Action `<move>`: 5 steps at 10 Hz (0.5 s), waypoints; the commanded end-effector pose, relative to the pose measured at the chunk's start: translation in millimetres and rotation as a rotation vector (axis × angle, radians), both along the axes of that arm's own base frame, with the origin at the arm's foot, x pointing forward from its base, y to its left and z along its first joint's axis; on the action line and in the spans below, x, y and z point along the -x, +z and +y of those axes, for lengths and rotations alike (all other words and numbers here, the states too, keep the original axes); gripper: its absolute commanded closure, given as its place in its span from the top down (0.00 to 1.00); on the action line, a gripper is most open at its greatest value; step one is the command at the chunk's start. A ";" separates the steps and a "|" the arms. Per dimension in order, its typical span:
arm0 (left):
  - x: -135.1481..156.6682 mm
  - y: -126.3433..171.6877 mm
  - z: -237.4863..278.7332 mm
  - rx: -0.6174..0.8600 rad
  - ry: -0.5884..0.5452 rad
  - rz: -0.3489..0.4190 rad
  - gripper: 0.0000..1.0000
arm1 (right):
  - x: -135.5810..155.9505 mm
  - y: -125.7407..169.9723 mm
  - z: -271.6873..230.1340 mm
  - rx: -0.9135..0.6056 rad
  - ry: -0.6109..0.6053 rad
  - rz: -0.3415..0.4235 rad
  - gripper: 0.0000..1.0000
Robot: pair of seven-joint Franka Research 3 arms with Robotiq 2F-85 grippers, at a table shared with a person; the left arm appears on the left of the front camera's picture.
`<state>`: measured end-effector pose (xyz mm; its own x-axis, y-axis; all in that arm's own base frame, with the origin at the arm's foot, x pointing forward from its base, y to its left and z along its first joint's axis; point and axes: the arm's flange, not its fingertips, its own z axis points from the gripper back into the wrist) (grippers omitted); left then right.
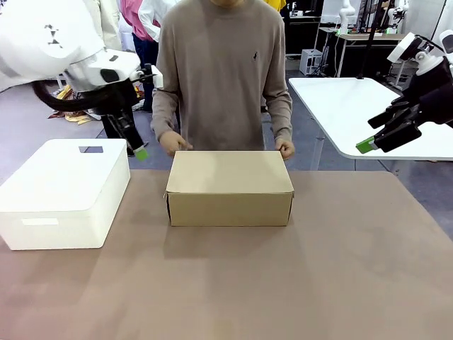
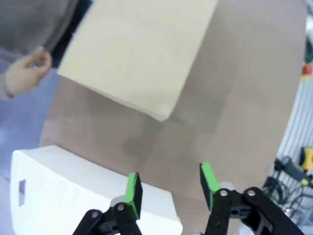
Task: Pack the shoes into the box.
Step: Press down on the lid of the Shoes Box.
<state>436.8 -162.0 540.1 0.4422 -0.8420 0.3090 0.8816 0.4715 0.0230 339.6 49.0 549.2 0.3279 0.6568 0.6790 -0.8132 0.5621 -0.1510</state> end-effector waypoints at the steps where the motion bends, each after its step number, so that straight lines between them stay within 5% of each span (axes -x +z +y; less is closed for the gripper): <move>1: 11.7 -1.9 5.4 -0.015 -0.057 -0.038 1.00 | 0.4 -1.3 1.7 0.000 -0.026 0.003 1.00; 5: 22.0 5.1 -9.6 0.047 0.042 -0.161 1.00 | 0.4 -1.3 1.7 0.000 -0.026 0.003 1.00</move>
